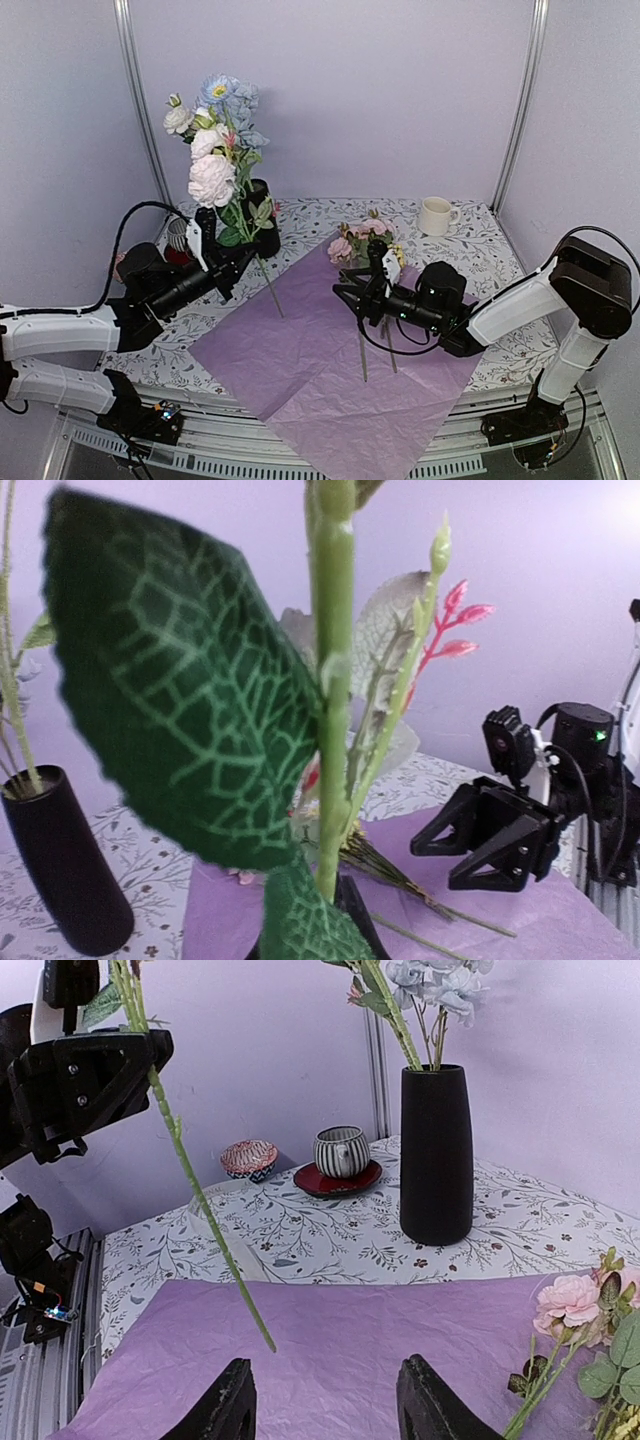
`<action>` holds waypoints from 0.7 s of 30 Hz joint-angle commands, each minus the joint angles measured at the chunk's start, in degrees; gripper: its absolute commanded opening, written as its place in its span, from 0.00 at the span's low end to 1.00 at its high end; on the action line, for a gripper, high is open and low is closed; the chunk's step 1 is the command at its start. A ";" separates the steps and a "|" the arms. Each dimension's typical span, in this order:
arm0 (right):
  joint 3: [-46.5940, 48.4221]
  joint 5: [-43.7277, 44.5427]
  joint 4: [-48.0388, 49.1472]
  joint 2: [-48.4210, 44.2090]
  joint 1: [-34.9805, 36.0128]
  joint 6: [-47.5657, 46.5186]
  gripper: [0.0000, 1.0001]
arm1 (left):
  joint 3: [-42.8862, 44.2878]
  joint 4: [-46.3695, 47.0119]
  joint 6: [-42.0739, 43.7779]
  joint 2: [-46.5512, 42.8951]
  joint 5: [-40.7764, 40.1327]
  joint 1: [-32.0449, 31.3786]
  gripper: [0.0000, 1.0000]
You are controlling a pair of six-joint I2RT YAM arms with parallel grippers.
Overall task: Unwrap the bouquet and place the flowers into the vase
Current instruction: Pass from the right arm to the left, then place the fake flower in the vase.
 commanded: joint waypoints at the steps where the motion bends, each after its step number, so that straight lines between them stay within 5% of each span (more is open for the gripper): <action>1: -0.66 1.31 1.94 0.18 -0.05 -0.61 0.50 | 3.30 -5.23 3.25 -3.50 -12.85 0.15 0.00; 15: -0.23 -1.74 1.86 0.55 -0.09 -1.73 0.50 | 22.70 -9.48 6.76 1.01 -16.61 11.95 0.00; 21: -0.29 -2.20 1.77 0.40 -0.07 -1.83 0.50 | 29.97 -9.87 3.77 6.69 -10.58 13.06 0.00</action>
